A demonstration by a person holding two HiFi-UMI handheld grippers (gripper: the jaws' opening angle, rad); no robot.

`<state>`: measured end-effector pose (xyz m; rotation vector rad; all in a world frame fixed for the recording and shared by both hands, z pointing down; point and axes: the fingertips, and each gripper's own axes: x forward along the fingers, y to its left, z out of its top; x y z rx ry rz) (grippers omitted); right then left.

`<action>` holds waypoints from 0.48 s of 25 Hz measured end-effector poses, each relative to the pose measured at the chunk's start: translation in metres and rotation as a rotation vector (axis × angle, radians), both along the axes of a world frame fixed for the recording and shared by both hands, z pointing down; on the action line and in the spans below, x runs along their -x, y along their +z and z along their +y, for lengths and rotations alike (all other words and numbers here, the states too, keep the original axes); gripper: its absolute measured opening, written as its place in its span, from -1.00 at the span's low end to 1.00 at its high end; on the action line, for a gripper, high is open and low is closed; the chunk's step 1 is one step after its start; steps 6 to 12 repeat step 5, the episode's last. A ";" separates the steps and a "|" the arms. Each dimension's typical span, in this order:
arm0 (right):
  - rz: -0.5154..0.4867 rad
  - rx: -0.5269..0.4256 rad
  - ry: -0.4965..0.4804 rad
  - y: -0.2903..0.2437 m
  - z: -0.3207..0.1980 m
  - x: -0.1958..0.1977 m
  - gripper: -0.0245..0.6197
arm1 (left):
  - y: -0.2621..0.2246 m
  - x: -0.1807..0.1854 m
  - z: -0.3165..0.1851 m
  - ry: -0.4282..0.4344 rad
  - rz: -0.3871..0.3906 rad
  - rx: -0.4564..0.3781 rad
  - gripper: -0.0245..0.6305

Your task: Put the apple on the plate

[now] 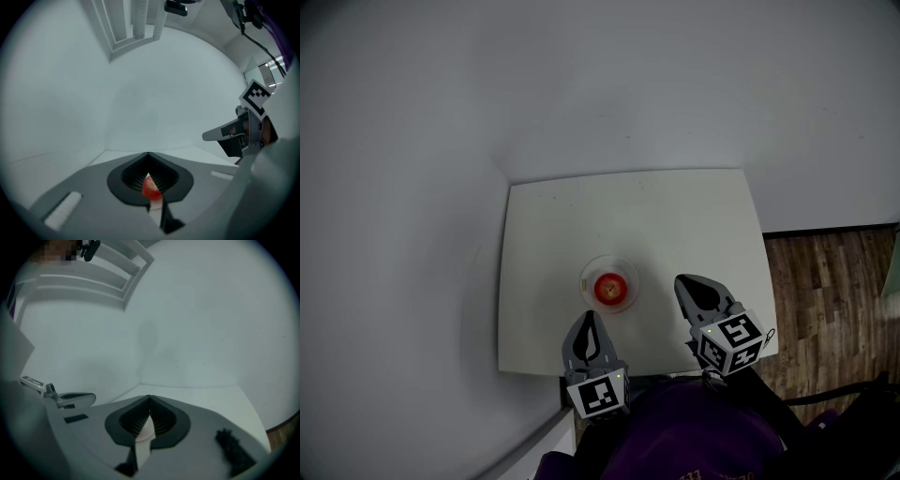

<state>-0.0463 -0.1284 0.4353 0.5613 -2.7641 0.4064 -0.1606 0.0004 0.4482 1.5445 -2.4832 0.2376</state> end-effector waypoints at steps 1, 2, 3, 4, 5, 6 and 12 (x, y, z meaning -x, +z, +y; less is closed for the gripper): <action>0.000 0.000 -0.001 0.000 0.000 0.000 -0.89 | 0.001 0.001 0.001 0.000 -0.006 0.001 -0.91; 0.001 0.000 -0.002 0.000 0.000 0.001 -0.89 | 0.003 0.001 0.001 0.000 -0.008 0.004 -0.91; 0.001 0.000 -0.003 0.001 0.001 0.001 -0.89 | 0.003 0.001 0.002 0.001 -0.007 0.007 -0.91; 0.001 0.000 -0.004 0.001 0.001 0.002 -0.89 | 0.003 0.001 0.001 0.003 -0.005 0.008 -0.91; 0.001 0.000 -0.005 0.001 0.002 0.002 -0.89 | 0.003 0.000 0.001 0.005 -0.001 0.010 -0.91; 0.001 0.000 -0.005 0.001 0.002 0.002 -0.89 | 0.003 0.000 0.001 0.005 -0.001 0.010 -0.91; 0.001 0.000 -0.005 0.001 0.002 0.002 -0.89 | 0.003 0.000 0.001 0.005 -0.001 0.010 -0.91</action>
